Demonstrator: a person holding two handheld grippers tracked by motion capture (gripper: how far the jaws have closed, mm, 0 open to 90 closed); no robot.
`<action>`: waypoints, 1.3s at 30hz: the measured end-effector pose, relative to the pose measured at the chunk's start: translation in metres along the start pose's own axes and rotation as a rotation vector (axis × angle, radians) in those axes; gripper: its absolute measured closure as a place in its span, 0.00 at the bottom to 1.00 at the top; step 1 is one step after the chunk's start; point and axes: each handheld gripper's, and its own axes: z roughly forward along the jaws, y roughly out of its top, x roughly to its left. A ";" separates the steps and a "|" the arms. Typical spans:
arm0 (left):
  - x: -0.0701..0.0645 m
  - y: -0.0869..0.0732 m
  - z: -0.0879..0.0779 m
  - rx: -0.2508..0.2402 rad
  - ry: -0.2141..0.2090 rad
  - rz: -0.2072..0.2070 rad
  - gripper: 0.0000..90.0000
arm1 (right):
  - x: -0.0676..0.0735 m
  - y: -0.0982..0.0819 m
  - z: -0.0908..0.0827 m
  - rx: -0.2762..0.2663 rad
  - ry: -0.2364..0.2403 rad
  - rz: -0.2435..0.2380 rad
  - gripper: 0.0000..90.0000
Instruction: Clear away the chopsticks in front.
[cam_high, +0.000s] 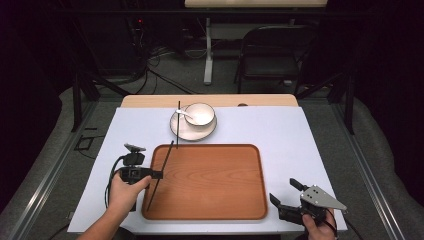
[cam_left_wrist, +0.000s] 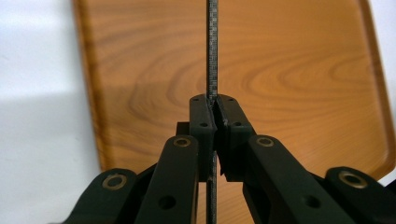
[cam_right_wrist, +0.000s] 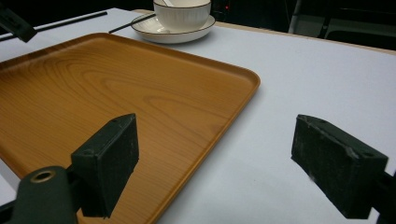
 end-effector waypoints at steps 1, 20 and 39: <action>0.000 0.000 0.000 0.000 0.000 0.000 0.95 | 0.000 0.000 0.000 0.000 0.000 0.001 0.16; -0.014 0.010 0.040 0.077 0.070 -0.004 0.95 | -0.001 0.000 -0.001 0.000 0.003 0.000 0.16; -0.009 0.010 0.043 0.080 0.060 -0.033 0.92 | -0.001 0.000 0.000 -0.001 0.002 0.002 0.16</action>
